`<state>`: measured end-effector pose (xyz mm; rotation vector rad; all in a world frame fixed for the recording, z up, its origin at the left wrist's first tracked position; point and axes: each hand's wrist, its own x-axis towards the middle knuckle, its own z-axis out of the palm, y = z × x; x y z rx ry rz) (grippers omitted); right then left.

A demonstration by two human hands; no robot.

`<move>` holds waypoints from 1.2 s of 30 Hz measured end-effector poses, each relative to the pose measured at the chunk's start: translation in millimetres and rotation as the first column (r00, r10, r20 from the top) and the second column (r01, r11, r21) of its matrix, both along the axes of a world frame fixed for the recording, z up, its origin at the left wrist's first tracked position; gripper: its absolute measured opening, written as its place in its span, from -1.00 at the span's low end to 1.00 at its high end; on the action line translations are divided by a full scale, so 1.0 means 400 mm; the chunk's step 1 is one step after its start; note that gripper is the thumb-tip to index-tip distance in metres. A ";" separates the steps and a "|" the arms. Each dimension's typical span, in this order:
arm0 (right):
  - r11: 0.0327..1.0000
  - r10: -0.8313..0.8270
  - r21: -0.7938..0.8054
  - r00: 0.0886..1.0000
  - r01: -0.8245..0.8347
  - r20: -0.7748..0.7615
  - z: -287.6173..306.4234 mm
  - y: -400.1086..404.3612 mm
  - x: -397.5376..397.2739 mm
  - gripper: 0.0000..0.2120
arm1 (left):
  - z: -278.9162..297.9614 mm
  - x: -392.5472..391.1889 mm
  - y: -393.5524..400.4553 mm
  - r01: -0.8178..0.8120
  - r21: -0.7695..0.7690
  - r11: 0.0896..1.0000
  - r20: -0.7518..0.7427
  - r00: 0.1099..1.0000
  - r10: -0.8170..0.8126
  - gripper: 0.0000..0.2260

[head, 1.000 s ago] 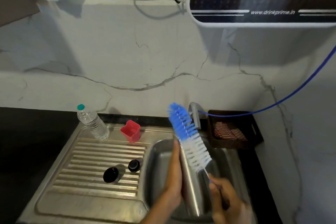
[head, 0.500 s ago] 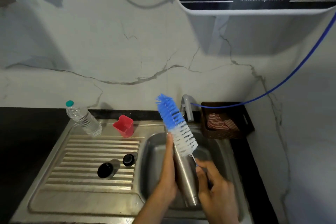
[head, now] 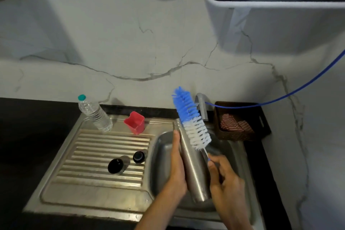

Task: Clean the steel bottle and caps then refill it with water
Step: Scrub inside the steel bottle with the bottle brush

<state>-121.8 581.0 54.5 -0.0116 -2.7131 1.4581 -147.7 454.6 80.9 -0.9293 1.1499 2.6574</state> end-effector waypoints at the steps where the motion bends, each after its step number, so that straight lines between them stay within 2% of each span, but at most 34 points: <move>1: 1.000 0.019 0.005 1.000 -0.019 -0.006 0.006 0.004 0.009 -0.83 | -0.002 -0.018 -0.016 -0.003 -0.036 0.999 -0.032 0.999 0.002 -0.39; 4: 0.998 0.040 0.048 0.997 -0.037 -0.060 0.016 0.036 0.079 -0.80 | 0.007 -0.093 -0.114 -0.096 -0.129 0.987 -0.061 0.994 0.089 -0.39; 7: 0.999 0.043 0.027 0.998 -0.042 -0.055 0.031 0.054 0.114 -0.83 | -0.001 -0.125 -0.208 -0.272 -0.178 0.946 -0.029 0.962 0.271 -0.36; 9: 0.999 0.035 0.033 0.998 -0.033 -0.052 0.020 0.044 0.083 -0.85 | 0.026 -0.097 -0.193 -0.209 -0.189 0.960 -0.042 0.978 0.204 -0.41; 11: 0.999 0.031 0.038 0.999 -0.031 -0.007 0.009 0.016 0.034 -0.87 | 0.033 -0.046 -0.124 -0.040 -0.138 0.990 0.013 0.999 0.042 -0.44; 13: 0.998 0.042 0.036 0.999 -0.043 0.033 -0.003 0.001 -0.004 -0.88 | 0.027 -0.015 -0.063 0.063 -0.120 0.991 0.084 0.995 -0.054 -0.47; 15: 0.998 0.052 0.021 0.997 -0.053 0.050 -0.005 0.005 -0.007 -0.87 | 0.016 -0.035 -0.054 0.082 -0.184 0.980 0.048 0.996 -0.074 -0.42; 17: 0.998 0.063 0.019 0.997 -0.064 0.053 -0.007 0.017 0.023 -0.86 | 0.021 -0.092 -0.095 0.010 -0.333 0.943 -0.014 1.000 -0.015 -0.41; 19: 0.996 0.084 0.024 0.995 -0.086 0.060 -0.023 0.028 0.065 -0.85 | 0.023 -0.145 -0.150 -0.038 -0.403 0.915 -0.024 0.999 0.031 -0.43; 22: 0.996 0.072 0.042 0.992 -0.077 0.099 -0.049 0.039 0.075 -0.84 | -0.012 -0.148 -0.182 0.068 -0.399 0.914 0.067 0.997 -0.045 -0.37; 25: 0.998 0.030 0.055 0.993 -0.037 0.116 -0.049 0.022 0.030 -0.87 | -0.059 -0.045 -0.076 0.144 -0.427 0.892 0.101 0.989 -0.111 -0.40; 29: 0.996 0.060 0.057 0.992 -0.067 0.108 -0.039 0.020 0.022 -0.84 | -0.112 -0.021 -0.006 0.058 -0.297 0.953 0.095 0.995 -0.031 -0.46; 31: 0.994 0.080 0.075 0.995 -0.085 0.068 -0.040 0.047 0.063 -0.84 | -0.127 -0.080 -0.077 0.019 -0.254 0.967 0.092 0.996 0.004 -0.35; 34: 0.989 0.118 0.095 0.993 -0.116 -0.014 -0.022 0.076 0.120 -0.82 | -0.115 -0.145 -0.201 -0.120 -0.310 0.943 0.060 0.988 0.145 -0.27; 36: 0.988 0.123 0.092 0.992 -0.121 -0.017 -0.025 0.073 0.109 -0.83 | -0.091 -0.139 -0.237 -0.145 -0.329 0.933 0.047 0.984 0.170 -0.36</move>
